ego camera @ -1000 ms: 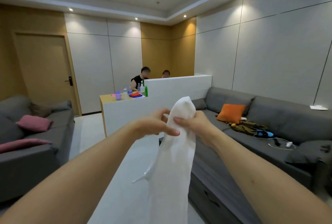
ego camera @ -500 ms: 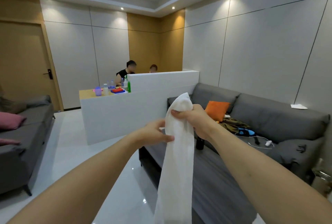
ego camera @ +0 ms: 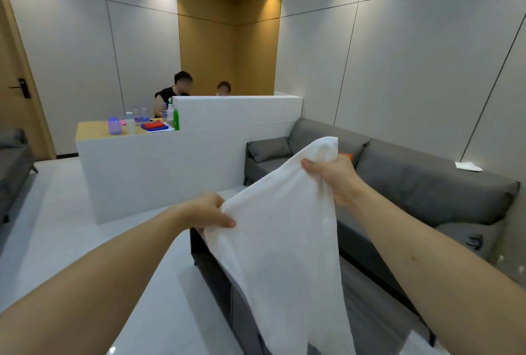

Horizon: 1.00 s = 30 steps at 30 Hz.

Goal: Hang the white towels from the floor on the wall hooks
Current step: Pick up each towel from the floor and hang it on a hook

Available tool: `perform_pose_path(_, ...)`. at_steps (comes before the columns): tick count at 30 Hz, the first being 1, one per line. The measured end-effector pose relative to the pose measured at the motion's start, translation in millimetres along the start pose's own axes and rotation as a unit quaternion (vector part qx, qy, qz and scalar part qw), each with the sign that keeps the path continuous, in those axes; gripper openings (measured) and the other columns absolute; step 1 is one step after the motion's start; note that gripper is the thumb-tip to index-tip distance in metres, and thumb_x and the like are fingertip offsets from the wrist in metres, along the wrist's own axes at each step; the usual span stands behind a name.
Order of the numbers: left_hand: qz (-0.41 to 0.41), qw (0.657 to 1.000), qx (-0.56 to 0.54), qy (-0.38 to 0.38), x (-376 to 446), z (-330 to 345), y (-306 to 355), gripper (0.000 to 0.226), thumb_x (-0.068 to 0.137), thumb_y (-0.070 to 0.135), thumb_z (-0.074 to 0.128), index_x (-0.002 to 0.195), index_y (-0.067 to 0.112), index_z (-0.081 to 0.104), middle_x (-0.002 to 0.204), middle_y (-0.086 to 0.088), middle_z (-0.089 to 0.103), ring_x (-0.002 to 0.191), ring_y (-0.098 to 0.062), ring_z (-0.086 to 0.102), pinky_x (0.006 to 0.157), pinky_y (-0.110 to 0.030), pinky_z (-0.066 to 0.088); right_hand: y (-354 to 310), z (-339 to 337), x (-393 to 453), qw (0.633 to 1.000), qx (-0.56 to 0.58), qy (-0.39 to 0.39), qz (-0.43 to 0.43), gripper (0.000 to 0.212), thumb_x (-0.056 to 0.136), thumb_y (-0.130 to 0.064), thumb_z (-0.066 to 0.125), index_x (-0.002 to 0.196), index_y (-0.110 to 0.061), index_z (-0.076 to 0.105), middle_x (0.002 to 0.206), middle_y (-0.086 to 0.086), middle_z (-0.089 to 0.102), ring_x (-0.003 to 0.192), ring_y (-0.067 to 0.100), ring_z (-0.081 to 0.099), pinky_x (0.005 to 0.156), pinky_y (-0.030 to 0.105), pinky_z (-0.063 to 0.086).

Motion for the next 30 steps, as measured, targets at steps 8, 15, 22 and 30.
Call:
perform_pose_path(8, -0.048, 0.97, 0.052, 0.231, 194, -134, -52, 0.019, 0.083, 0.044, 0.067, 0.083, 0.026, 0.069, 0.086, 0.0, 0.066, 0.087, -0.021, 0.06, 0.073, -0.031, 0.049, 83, 56, 234, 0.991, -0.114, 0.006, 0.074, 0.045, 0.077, -0.024, 0.083, 0.111, -0.007, 0.06, 0.11, 0.009, 0.065, 0.095, 0.025, 0.064, 0.084, 0.042, 0.055)
perform_pose_path(15, -0.083, 0.919, 0.001, 0.385, 294, -238, -65, 0.021, 0.085, 0.043, 0.067, 0.071, 0.028, 0.064, 0.076, -0.003, 0.064, 0.08, -0.026, 0.059, 0.064, -0.028, 0.038, 52, 118, 389, 0.979, -0.202, -0.027, -0.004, 0.028, 0.07, -0.027, 0.088, 0.088, -0.011, 0.074, 0.086, 0.011, 0.075, 0.083, 0.027, 0.071, 0.074, 0.04, 0.059)
perform_pose_path(22, -0.057, 0.873, 0.067, 0.479, 323, -290, -27, 0.018, 0.085, 0.046, 0.065, 0.086, 0.03, 0.072, 0.08, 0.002, 0.06, 0.079, -0.023, 0.051, 0.066, -0.03, 0.034, 7, 123, 458, 0.959, -0.248, -0.023, -0.132, 0.015, 0.076, -0.026, 0.08, 0.086, -0.014, 0.078, 0.087, 0.009, 0.075, 0.088, 0.024, 0.069, 0.082, 0.042, 0.055)
perform_pose_path(30, -0.123, 0.883, 0.081, 0.446, 325, -168, -18, 0.009, 0.084, 0.041, 0.071, 0.079, 0.036, 0.075, 0.08, 0.01, 0.07, 0.079, -0.015, 0.06, 0.065, -0.027, 0.045, 90, 53, 463, 0.933, -0.304, -0.125, -0.15, 0.009, 0.082, -0.018, 0.075, 0.088, -0.021, 0.079, 0.08, -0.006, 0.073, 0.079, 0.005, 0.063, 0.075, 0.024, 0.048)
Point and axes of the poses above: each hand's wrist, its own x-axis towards the middle knuckle, its own z-axis out of the palm, y = z × x, the point moved 8 cm from there along x, towards the middle knuckle
